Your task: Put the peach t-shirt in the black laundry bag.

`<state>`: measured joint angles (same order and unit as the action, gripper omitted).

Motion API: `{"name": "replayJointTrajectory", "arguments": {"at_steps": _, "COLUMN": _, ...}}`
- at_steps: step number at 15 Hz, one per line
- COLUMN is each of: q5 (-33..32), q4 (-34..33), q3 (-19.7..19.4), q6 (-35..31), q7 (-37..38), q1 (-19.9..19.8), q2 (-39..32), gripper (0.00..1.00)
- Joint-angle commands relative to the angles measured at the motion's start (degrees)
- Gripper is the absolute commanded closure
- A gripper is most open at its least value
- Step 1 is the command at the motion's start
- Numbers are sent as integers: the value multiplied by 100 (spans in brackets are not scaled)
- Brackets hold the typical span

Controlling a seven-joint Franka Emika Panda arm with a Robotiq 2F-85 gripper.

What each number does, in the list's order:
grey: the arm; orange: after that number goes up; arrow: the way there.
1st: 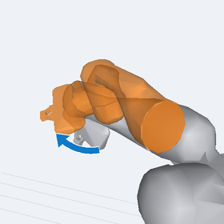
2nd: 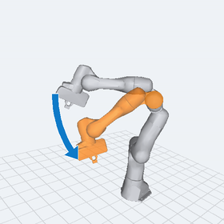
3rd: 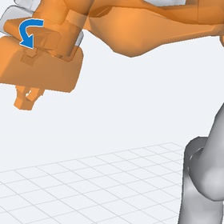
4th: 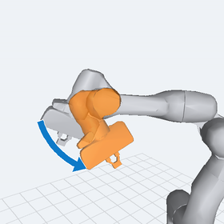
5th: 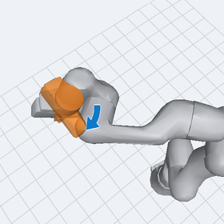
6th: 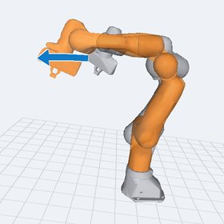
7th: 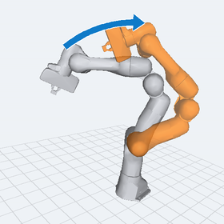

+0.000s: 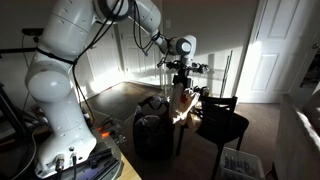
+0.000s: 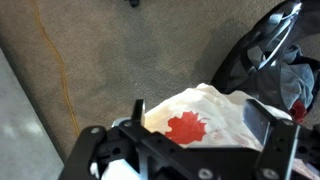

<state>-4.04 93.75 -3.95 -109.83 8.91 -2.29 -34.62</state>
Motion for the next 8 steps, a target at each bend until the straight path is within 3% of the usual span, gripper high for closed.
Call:
{"name": "replayJointTrajectory", "arguments": {"at_steps": 1, "q5": 488, "q4": 94, "q3": -32, "q6": -657, "q7": 308, "q1": -157, "q2": 16, "gripper": 0}}
{"name": "replayJointTrajectory", "arguments": {"at_steps": 5, "q5": 747, "q4": 148, "q3": -111, "q6": -1150, "q7": 477, "q1": -198, "q2": 81, "gripper": 0}}
{"name": "replayJointTrajectory", "arguments": {"at_steps": 6, "q5": 745, "q4": 198, "q3": -126, "q6": -1189, "q7": 467, "q1": -185, "q2": 109, "gripper": 22}}
{"name": "replayJointTrajectory", "arguments": {"at_steps": 8, "q5": 755, "q4": 213, "q3": -120, "q6": -1236, "q7": 424, "q1": -177, "q2": 123, "gripper": 33}}
